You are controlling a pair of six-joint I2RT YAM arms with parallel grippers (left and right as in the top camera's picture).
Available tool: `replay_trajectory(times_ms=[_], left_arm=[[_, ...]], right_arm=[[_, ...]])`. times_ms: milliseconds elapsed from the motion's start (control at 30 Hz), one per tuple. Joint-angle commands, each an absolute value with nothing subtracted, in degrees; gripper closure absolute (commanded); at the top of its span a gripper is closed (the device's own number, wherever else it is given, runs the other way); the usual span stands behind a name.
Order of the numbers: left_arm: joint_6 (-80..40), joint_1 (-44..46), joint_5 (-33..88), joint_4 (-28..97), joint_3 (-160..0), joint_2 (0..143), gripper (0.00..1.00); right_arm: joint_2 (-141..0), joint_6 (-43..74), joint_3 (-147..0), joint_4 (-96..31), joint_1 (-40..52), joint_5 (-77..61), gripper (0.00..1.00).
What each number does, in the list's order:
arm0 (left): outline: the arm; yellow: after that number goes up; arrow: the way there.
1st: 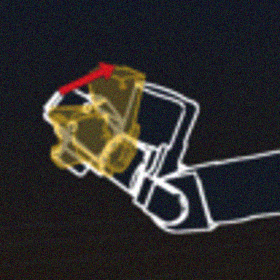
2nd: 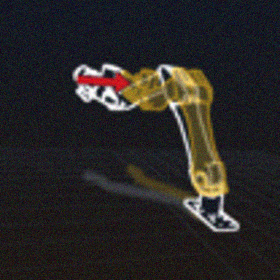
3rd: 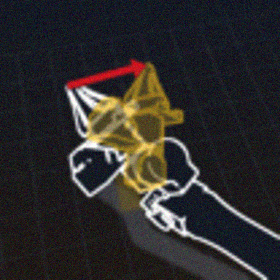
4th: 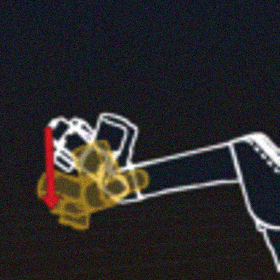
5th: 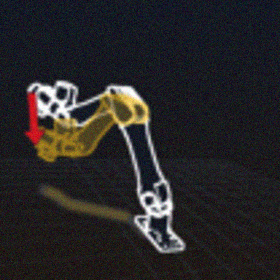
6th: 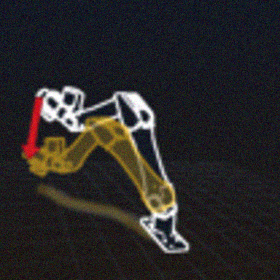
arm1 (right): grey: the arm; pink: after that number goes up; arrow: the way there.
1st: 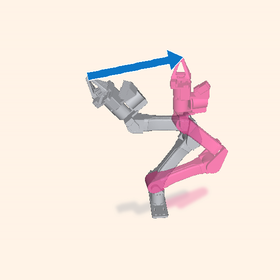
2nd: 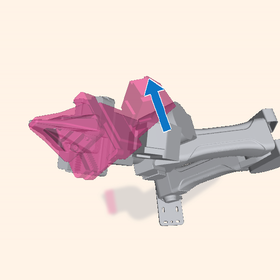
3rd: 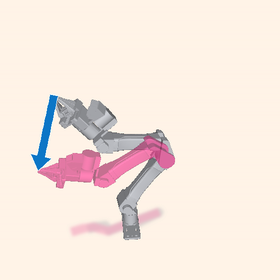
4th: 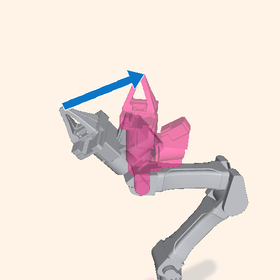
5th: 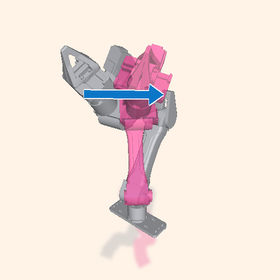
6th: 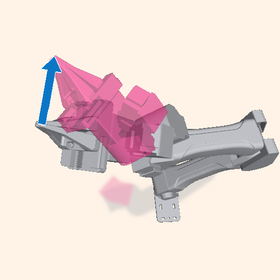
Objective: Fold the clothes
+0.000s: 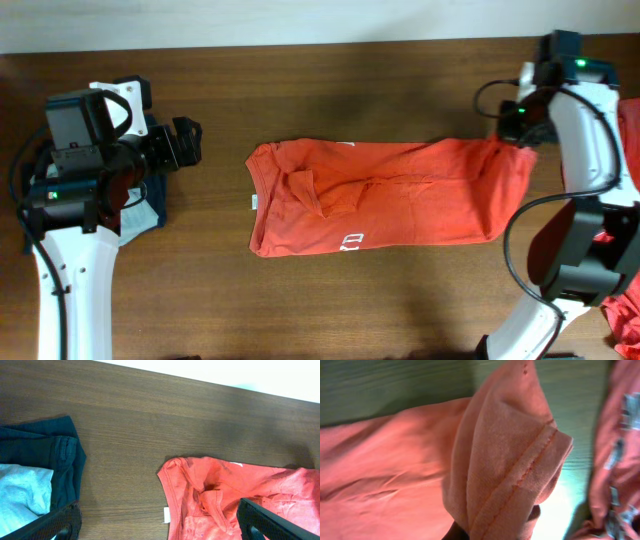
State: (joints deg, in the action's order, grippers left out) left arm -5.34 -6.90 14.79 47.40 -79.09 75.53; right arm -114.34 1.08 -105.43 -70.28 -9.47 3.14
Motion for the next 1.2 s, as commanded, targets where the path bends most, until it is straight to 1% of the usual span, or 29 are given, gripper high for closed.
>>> replay_trajectory(times_ms=[0,67,100,167,200,267,367,500,567,633,700,800,900,1000,1100,1167], left_arm=[[-4.21,-7.29,15.27,47.35,-79.81,74.28,0.02],[-4.21,-7.29,15.29,47.22,-79.81,74.28,0.02],[-4.21,-7.29,15.29,47.20,-79.81,74.28,0.02],[-4.21,-7.29,15.29,47.20,-79.81,74.28,0.02],[-4.21,-7.29,15.29,47.20,-79.81,74.28,0.02],[-4.21,-7.29,15.27,47.20,-79.81,74.28,0.02],[-4.21,-7.29,15.27,47.16,-79.81,74.28,0.02],[-4.21,-7.29,15.27,47.16,-79.81,74.28,0.02],[-4.19,-7.29,15.27,47.16,-79.81,74.28,0.02],[-4.19,-7.29,15.27,47.16,-79.81,74.28,0.02],[-4.19,-7.29,15.27,47.16,-79.81,74.28,0.02],[-4.19,-7.29,15.27,47.13,-79.81,74.28,0.02],[-4.19,-7.29,15.27,46.76,-79.81,74.28,0.01],[-4.19,-7.29,15.27,46.22,-79.81,74.28,0.01],[-4.19,-7.29,15.25,45.93,-79.81,74.28,0.01],[-4.19,-7.29,15.25,45.87,-79.81,74.28,0.01]], right_arm=[[-112.42,0.86,-105.80,-71.09,-4.36,0.95,0.95],[-112.97,1.28,-105.80,-71.88,0.27,-0.05,0.95],[-113.12,2.11,-105.75,-72.29,2.00,-0.03,0.89],[-113.30,3.18,-105.75,-73.17,4.84,-0.01,0.69],[-113.47,3.46,-105.75,-73.60,6.26,-0.01,0.62],[-113.51,3.40,-105.75,-74.19,9.17,0.05,0.52],[-113.49,3.42,-105.75,-74.76,12.23,0.93,0.50],[-113.49,3.77,-105.75,-75.85,12.45,3.14,0.47],[-113.49,6.59,-105.75,-75.88,10.59,5.80,0.46],[-113.54,6.74,-105.75,-75.53,7.79,4.89,0.41],[-113.65,5.78,-105.75,-75.05,2.98,2.17,0.41],[-113.80,-2.76,-105.65,-74.28,-2.76,-8.25,0.41],[-113.99,-6.85,-104.62,-72.99,-6.55,-13.76,0.41],[-114.02,-8.27,-101.30,-69.78,-9.06,-14.06,0.41],[-114.21,-11.33,-96.86,-65.47,-9.82,-17.85,0.41],[-114.41,-11.86,-93.19,-61.58,-9.72,-18.00,0.41]])
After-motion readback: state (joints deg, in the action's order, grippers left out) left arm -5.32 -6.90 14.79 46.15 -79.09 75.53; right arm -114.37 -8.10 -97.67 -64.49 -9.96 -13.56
